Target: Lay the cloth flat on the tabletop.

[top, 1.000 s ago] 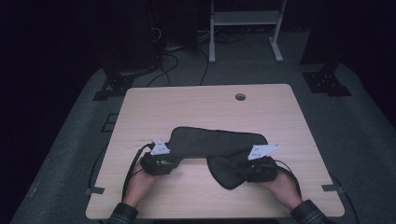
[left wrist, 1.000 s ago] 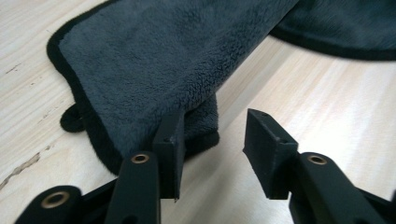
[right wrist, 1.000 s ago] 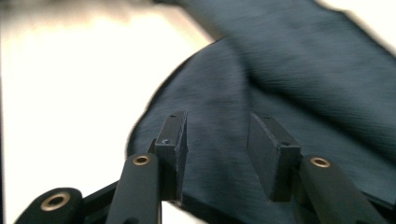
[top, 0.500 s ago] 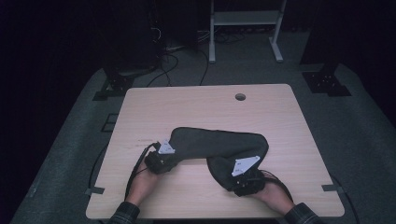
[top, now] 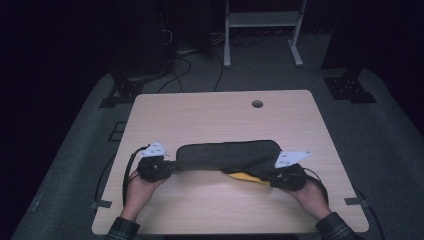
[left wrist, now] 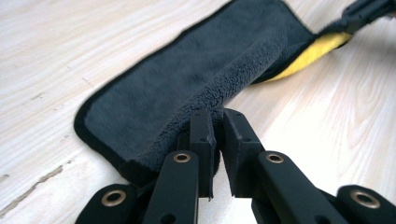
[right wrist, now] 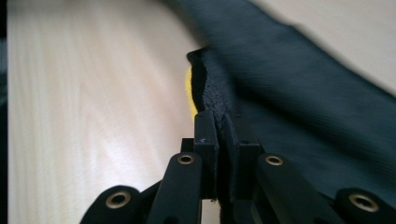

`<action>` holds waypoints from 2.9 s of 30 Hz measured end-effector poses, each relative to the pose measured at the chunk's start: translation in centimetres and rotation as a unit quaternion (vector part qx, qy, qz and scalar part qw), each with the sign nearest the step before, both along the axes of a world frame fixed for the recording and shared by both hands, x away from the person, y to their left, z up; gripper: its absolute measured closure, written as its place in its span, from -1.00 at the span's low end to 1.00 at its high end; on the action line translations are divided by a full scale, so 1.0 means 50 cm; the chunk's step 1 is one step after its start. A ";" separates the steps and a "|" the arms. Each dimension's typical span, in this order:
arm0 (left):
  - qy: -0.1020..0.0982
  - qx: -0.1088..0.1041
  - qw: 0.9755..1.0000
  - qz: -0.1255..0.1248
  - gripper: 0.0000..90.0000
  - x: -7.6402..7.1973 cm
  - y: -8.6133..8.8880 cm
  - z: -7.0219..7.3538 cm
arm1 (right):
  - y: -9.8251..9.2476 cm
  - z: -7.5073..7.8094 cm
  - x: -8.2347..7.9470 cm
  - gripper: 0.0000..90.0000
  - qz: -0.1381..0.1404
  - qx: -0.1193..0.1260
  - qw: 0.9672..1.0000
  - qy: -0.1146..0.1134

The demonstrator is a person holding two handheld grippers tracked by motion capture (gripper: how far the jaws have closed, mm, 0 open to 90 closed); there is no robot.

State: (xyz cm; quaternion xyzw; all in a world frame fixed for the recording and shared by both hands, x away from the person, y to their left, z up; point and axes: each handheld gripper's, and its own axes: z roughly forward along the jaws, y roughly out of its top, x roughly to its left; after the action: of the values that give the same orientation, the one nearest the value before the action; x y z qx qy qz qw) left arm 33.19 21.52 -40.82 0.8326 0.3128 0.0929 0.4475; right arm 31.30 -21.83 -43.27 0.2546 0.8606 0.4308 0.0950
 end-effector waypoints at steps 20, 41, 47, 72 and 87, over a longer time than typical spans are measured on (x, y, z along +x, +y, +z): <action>0.010 0.056 0.996 0.069 0.68 0.073 0.032 -0.059 | -0.106 -0.012 0.080 0.87 -0.106 -0.004 0.994 0.009; -0.014 0.135 0.991 -0.013 -0.04 0.013 -0.047 -0.090 | -0.103 -0.023 0.086 0.86 -0.105 -0.013 0.994 0.013; -0.011 0.133 0.991 -0.019 0.53 0.015 -0.042 -0.084 | -0.102 -0.022 0.086 0.85 -0.105 -0.013 0.994 0.012; -0.051 -0.013 0.998 0.045 0.92 0.056 0.020 0.021 | -0.108 0.046 0.103 0.85 -0.108 0.045 0.993 -0.027; -0.094 -0.067 0.990 0.078 0.92 0.152 0.011 0.094 | -0.110 0.123 0.168 0.85 -0.139 0.077 0.984 -0.075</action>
State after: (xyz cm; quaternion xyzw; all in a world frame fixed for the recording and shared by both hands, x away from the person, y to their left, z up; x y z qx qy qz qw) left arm 40.81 22.08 -36.12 0.7615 0.3385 0.1842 0.5211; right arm 39.71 -27.34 -37.14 0.3455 0.7712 0.4964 0.1988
